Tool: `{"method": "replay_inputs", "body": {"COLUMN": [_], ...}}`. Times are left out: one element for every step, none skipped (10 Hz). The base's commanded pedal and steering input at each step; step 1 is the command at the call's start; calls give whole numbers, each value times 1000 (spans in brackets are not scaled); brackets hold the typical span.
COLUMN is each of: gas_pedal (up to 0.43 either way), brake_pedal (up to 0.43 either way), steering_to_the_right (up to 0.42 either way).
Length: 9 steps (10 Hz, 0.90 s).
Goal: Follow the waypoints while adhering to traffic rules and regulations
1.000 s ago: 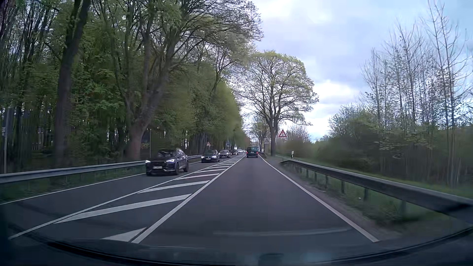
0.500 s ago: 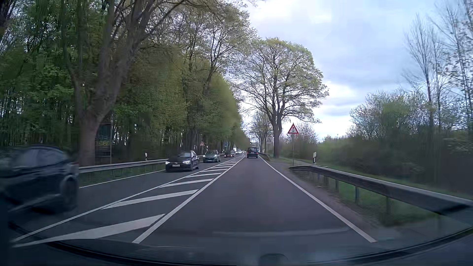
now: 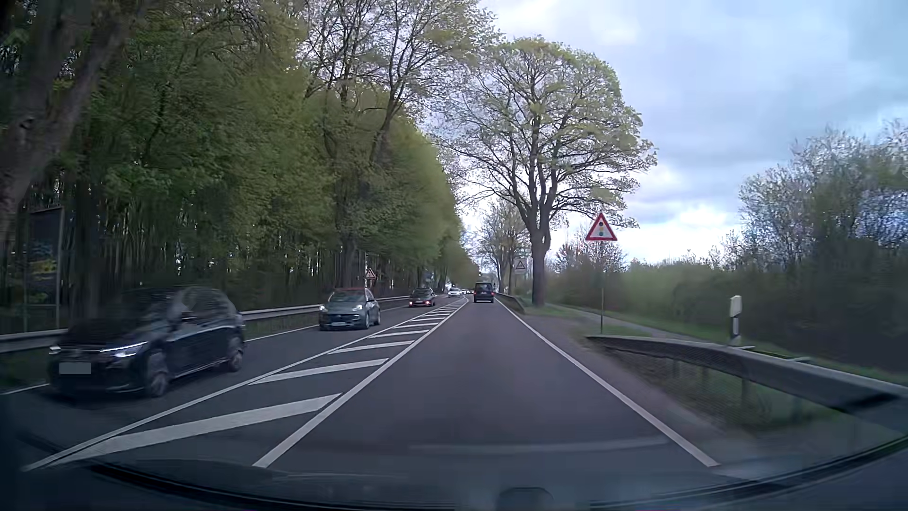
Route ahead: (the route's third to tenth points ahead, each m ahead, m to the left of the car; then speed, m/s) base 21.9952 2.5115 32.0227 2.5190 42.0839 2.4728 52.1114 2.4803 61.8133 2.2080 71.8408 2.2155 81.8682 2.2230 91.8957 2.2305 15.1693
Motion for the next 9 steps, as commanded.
{"method": "replay_inputs", "body": {"gas_pedal": [189,189,189,189,189,189,189,189,189], "brake_pedal": [6,0,0,6,6,6,6,0,0], "steering_to_the_right": [0,0,0,0,0,0,0,0,0]}}
